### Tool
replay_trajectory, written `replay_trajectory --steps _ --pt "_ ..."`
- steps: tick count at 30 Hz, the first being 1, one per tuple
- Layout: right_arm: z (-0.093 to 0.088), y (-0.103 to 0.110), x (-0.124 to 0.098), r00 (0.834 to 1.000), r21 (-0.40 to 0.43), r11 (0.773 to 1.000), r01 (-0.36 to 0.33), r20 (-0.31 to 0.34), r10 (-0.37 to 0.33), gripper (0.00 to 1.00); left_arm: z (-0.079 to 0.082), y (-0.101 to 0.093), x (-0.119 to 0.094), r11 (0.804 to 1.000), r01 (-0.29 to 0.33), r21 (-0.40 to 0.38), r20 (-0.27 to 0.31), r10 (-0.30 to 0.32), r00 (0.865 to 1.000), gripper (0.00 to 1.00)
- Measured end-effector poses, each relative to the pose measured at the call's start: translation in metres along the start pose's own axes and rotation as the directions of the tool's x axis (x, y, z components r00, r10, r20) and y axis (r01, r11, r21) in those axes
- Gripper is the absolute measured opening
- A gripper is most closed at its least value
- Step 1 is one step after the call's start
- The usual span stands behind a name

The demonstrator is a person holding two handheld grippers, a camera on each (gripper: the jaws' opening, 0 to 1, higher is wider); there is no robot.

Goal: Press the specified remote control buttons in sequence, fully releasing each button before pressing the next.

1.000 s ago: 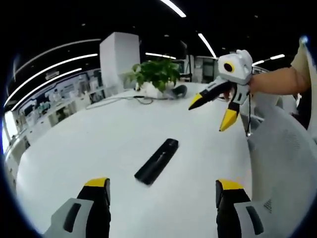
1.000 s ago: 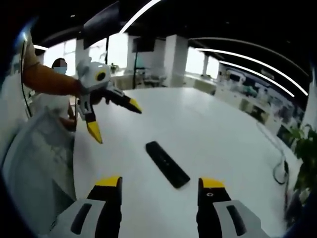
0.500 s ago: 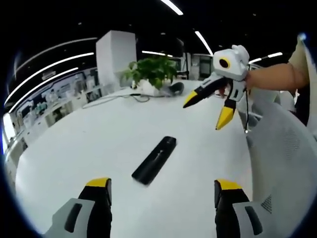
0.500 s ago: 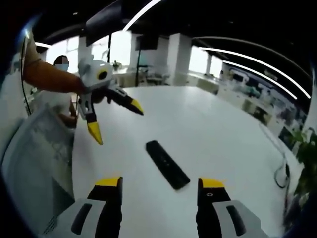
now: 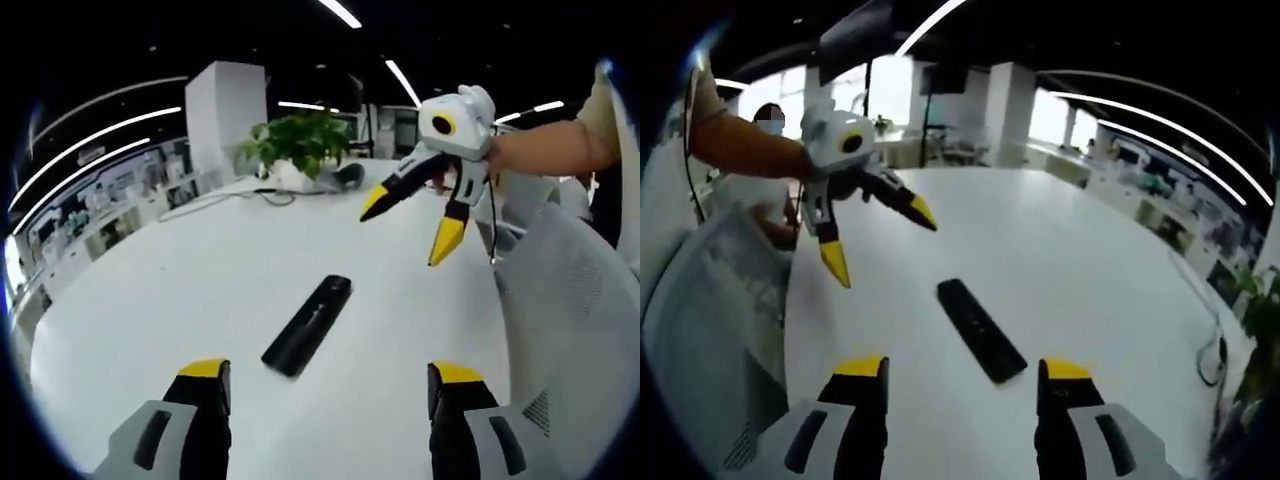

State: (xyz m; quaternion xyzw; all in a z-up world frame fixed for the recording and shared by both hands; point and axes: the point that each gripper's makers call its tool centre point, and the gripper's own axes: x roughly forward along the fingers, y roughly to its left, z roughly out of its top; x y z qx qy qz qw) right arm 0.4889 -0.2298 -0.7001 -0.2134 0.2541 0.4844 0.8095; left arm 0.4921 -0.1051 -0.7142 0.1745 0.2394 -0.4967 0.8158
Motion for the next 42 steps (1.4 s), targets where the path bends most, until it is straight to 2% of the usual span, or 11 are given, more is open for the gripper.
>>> replay_trajectory --steps 14,37,42 --pt "-0.002 -0.001 0.003 1.0 -0.02 1.0 -0.009 -0.014 0.009 0.54 0.002 0.001 0.004 1.0 0.014 0.014 0.003 -0.015 1.0 0.77" --pt "-0.006 -0.009 0.009 0.999 -0.041 0.999 -0.02 -0.044 0.019 0.52 -0.001 0.009 0.008 1.0 0.017 0.016 -0.01 -0.017 1.0 0.76" --pt "-0.009 -0.012 0.011 0.998 -0.059 0.998 -0.026 -0.06 0.022 0.48 -0.003 0.012 0.01 1.0 0.019 0.019 -0.017 -0.019 1.0 0.75"
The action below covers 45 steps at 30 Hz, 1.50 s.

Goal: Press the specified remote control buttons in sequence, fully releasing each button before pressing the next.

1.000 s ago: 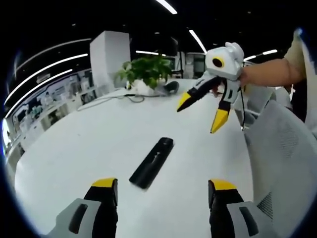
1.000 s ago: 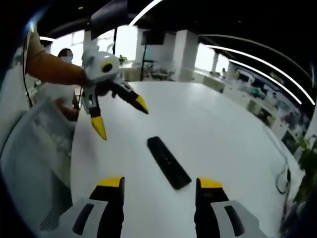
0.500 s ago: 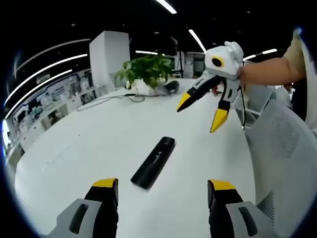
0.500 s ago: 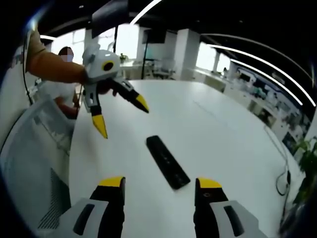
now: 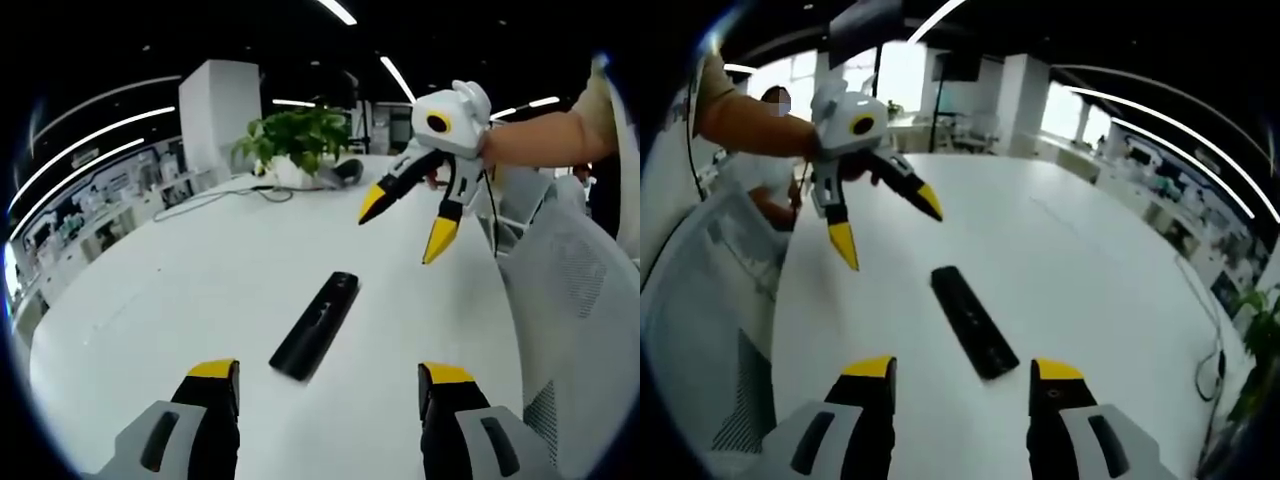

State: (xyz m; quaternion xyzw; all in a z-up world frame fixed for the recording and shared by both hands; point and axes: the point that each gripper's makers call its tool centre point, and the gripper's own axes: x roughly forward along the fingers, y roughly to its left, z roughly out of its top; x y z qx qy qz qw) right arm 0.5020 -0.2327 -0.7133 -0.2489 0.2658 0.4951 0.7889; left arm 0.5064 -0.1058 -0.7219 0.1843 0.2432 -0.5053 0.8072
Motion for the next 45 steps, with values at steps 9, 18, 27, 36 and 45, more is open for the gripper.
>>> replay_trajectory --steps 9,18,27,36,45 --pt "0.001 -0.006 0.008 1.0 -0.004 1.0 -0.015 -0.01 0.015 0.48 -0.002 0.004 0.005 1.0 0.009 0.006 -0.012 -0.009 1.0 0.75" --pt "-0.003 -0.01 0.015 0.999 -0.015 1.0 -0.027 -0.028 0.027 0.45 -0.005 0.01 0.01 1.0 0.012 0.007 -0.021 -0.012 1.0 0.75" --pt "-0.006 -0.013 0.02 0.998 -0.022 0.999 -0.04 -0.045 0.039 0.42 -0.007 0.012 0.016 1.0 0.022 0.01 -0.027 -0.022 0.999 0.74" --pt "-0.009 -0.015 0.025 0.997 -0.027 0.998 -0.053 -0.057 0.052 0.41 -0.008 0.015 0.021 1.0 0.029 0.008 -0.031 -0.029 0.999 0.73" --pt "-0.011 -0.016 0.028 0.996 -0.031 0.998 -0.061 -0.064 0.059 0.4 -0.01 0.015 0.023 0.999 0.038 0.007 -0.036 -0.038 0.999 0.71"
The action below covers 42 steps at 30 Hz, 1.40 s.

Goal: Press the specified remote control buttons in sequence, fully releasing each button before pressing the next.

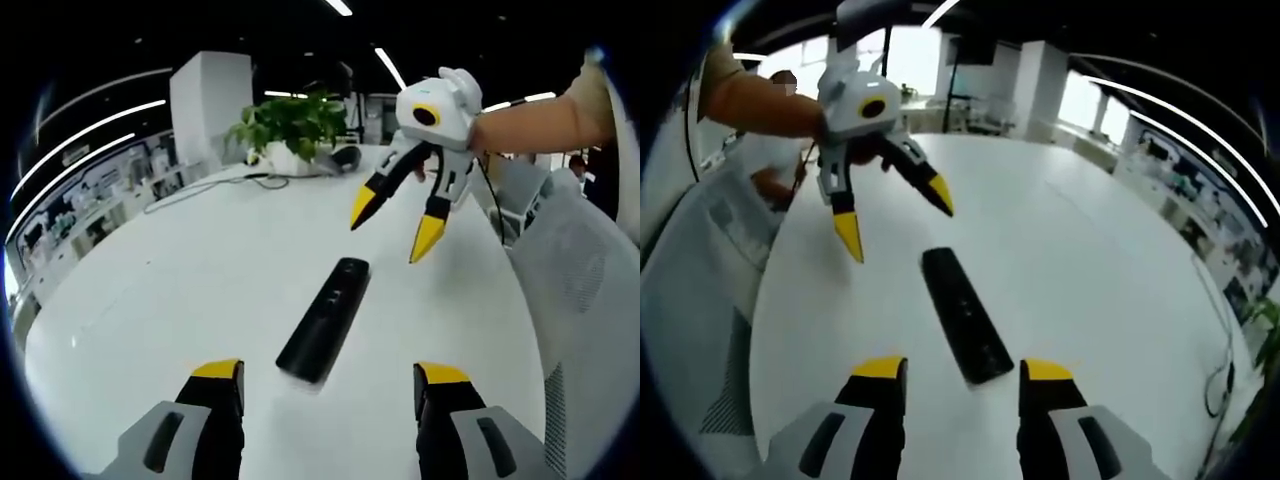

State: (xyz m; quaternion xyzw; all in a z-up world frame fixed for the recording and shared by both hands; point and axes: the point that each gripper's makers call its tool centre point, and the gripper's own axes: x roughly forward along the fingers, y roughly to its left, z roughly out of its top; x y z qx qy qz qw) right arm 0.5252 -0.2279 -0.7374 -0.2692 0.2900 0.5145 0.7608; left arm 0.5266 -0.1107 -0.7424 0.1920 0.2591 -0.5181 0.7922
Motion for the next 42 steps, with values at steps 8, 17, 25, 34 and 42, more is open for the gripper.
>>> replay_trajectory --steps 8,17,25,34,42 --pt "-0.001 -0.002 0.002 1.0 -0.001 1.0 -0.004 -0.006 0.004 0.39 -0.001 0.0 0.003 1.0 0.007 0.006 -0.004 -0.007 1.0 0.71" --pt "-0.003 -0.005 0.005 1.0 -0.003 1.0 -0.007 -0.016 0.007 0.37 -0.002 0.001 0.005 1.0 0.014 0.013 -0.011 -0.014 1.0 0.71" --pt "-0.005 -0.007 0.008 1.0 -0.003 1.0 -0.009 -0.023 0.009 0.36 -0.004 0.002 0.008 1.0 0.02 0.015 -0.02 -0.019 1.0 0.71" --pt "-0.007 -0.009 0.011 0.999 -0.009 1.0 -0.013 -0.034 0.012 0.35 -0.005 0.004 0.01 1.0 0.022 0.013 -0.026 -0.021 0.999 0.7" --pt "-0.009 -0.011 0.014 0.999 -0.008 1.0 -0.018 -0.044 0.018 0.35 -0.006 0.006 0.014 0.999 0.028 0.02 -0.035 -0.027 0.999 0.69"
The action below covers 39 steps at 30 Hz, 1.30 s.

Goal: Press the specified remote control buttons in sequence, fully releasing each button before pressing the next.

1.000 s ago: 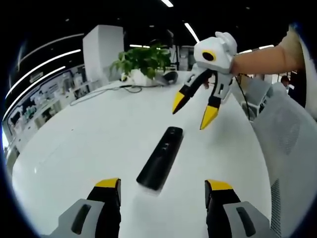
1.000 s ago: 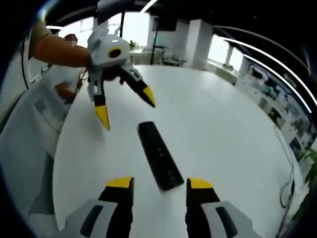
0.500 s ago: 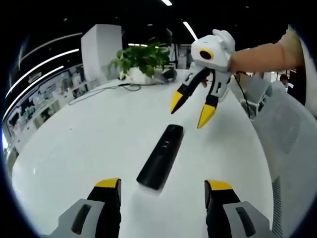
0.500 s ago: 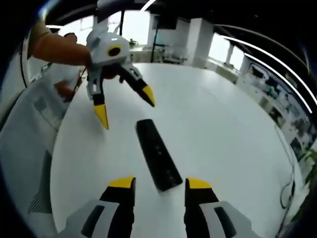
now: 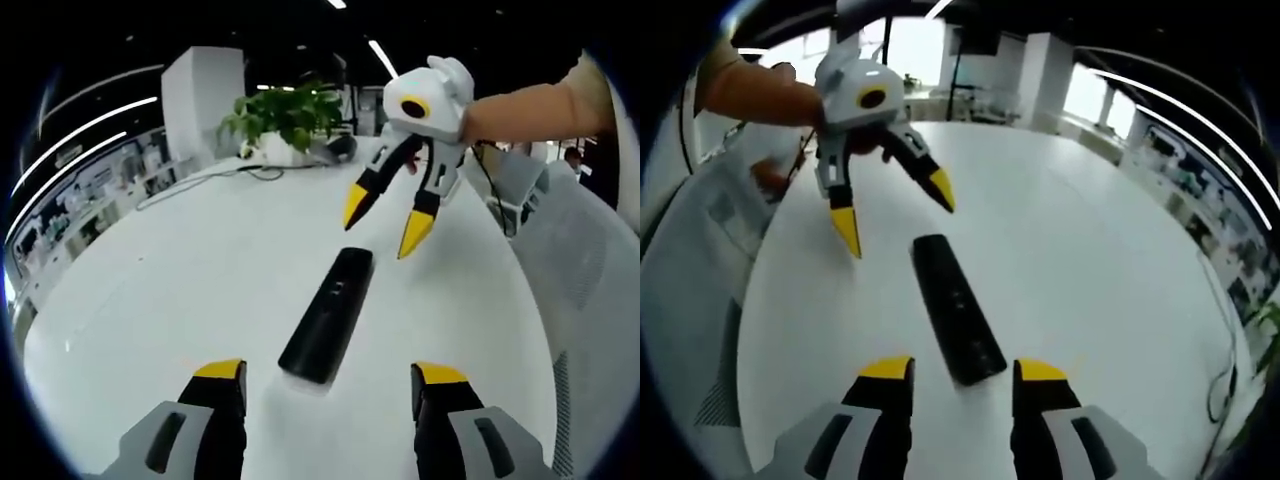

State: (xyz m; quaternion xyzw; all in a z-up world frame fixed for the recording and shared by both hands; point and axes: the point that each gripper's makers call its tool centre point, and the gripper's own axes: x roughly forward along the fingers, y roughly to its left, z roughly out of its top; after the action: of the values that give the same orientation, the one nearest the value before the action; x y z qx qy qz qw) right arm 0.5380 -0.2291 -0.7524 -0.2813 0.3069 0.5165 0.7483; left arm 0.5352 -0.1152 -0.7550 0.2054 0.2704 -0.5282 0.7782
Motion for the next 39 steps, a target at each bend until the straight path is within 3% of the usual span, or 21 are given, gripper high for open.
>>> replay_trajectory --steps 39 --pt "0.003 -0.008 0.018 0.999 -0.019 0.999 -0.032 -0.028 0.031 0.32 0.005 0.004 0.021 0.997 0.063 0.043 -0.037 -0.061 0.997 0.6"
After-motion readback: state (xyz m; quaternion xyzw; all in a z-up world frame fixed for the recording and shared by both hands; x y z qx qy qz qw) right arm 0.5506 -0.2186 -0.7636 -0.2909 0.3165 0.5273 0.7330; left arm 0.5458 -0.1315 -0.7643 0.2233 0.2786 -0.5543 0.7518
